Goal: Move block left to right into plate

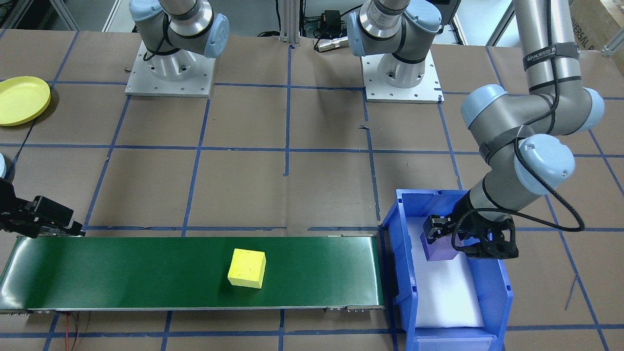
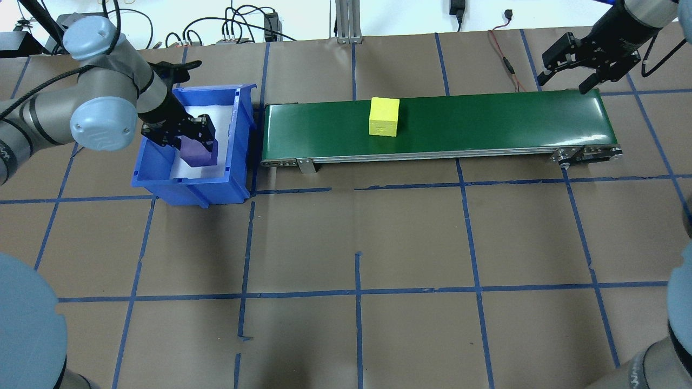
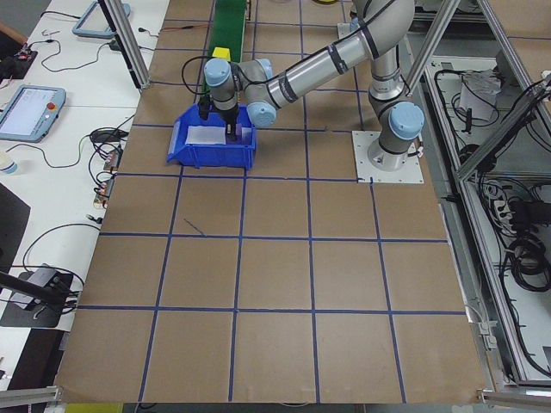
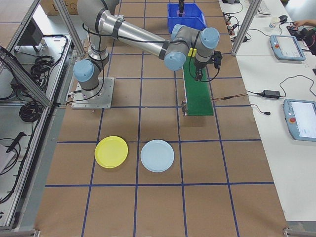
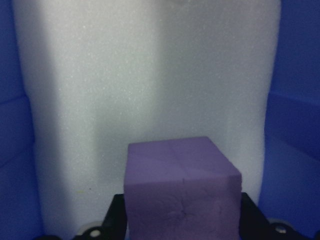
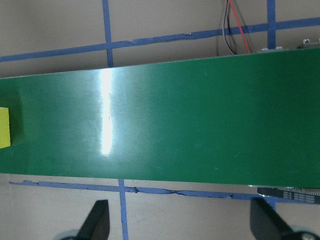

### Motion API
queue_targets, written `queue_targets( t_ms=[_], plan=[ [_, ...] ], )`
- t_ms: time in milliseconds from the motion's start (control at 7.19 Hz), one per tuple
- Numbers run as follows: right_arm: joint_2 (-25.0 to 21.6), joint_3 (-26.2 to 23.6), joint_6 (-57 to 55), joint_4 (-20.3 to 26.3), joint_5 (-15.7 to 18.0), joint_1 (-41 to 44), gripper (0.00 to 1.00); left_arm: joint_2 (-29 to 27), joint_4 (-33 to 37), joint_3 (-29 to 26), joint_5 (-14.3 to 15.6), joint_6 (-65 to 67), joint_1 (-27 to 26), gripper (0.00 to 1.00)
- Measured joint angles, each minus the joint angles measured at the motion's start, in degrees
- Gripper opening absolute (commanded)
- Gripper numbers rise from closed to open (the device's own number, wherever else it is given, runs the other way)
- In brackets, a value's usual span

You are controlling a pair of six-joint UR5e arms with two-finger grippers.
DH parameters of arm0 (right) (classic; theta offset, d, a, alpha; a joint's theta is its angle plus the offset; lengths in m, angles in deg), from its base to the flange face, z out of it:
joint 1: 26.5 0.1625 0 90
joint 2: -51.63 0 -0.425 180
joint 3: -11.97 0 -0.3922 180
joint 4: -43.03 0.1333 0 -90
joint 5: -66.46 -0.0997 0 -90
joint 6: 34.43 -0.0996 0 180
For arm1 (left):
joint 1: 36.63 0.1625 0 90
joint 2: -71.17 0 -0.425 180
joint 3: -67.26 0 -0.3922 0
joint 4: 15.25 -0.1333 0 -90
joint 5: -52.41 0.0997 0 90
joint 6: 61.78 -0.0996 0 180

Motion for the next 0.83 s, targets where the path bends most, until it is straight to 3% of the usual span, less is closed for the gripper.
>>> queue_targets(
  t_ms=[417, 834],
  plan=[
    [-0.04, -1.88, 0.85, -2.43, -0.43, -0.02, 1.00, 6.30, 1.30, -5.84, -0.45, 2.61, -5.51, 0.45],
    [0.03, -3.02, 0.88, -4.49, -0.33, -1.30, 1.00, 5.22, -0.24, -8.15, -2.59, 8.46, -10.53, 0.45]
  ],
)
